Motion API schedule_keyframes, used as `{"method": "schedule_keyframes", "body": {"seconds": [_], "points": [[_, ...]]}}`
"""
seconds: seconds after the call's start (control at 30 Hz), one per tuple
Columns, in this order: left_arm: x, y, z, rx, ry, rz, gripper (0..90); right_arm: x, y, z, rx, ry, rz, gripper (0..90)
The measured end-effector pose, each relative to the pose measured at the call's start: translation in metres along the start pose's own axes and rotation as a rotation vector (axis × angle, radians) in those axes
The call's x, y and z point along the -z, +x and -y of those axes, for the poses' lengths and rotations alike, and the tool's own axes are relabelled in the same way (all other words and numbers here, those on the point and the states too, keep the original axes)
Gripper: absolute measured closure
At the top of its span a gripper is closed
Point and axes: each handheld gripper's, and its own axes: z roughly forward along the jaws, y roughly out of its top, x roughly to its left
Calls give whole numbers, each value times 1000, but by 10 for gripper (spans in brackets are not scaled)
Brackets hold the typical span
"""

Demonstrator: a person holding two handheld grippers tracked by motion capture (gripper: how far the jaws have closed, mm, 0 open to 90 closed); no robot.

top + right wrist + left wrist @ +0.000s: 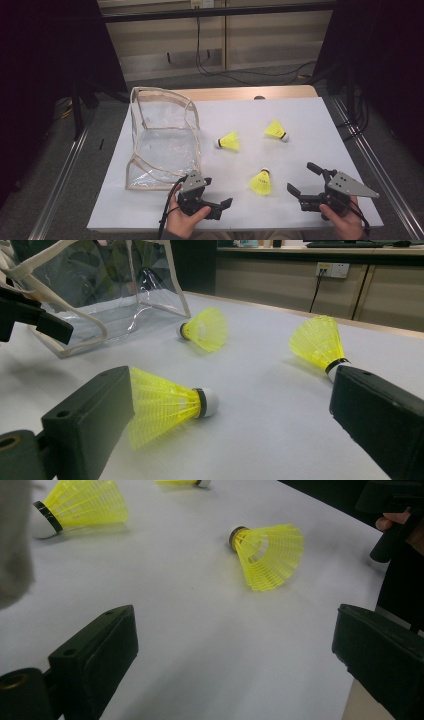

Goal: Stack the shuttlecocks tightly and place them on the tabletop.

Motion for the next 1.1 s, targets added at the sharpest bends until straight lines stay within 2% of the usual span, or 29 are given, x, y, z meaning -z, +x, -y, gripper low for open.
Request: {"method": "schedule_keyframes", "body": {"seconds": [0.5,0.7,1.1], "points": [[12,3,6,-3,0,-7,48,-1,0,0,-2,2,-1,34],[21,8,10,6,-5,-25,43,-1,0,0,-1,2,-1,35],[35,17,14,11,-13,-36,41,-2,1,0,1,6,-3,35]]}}
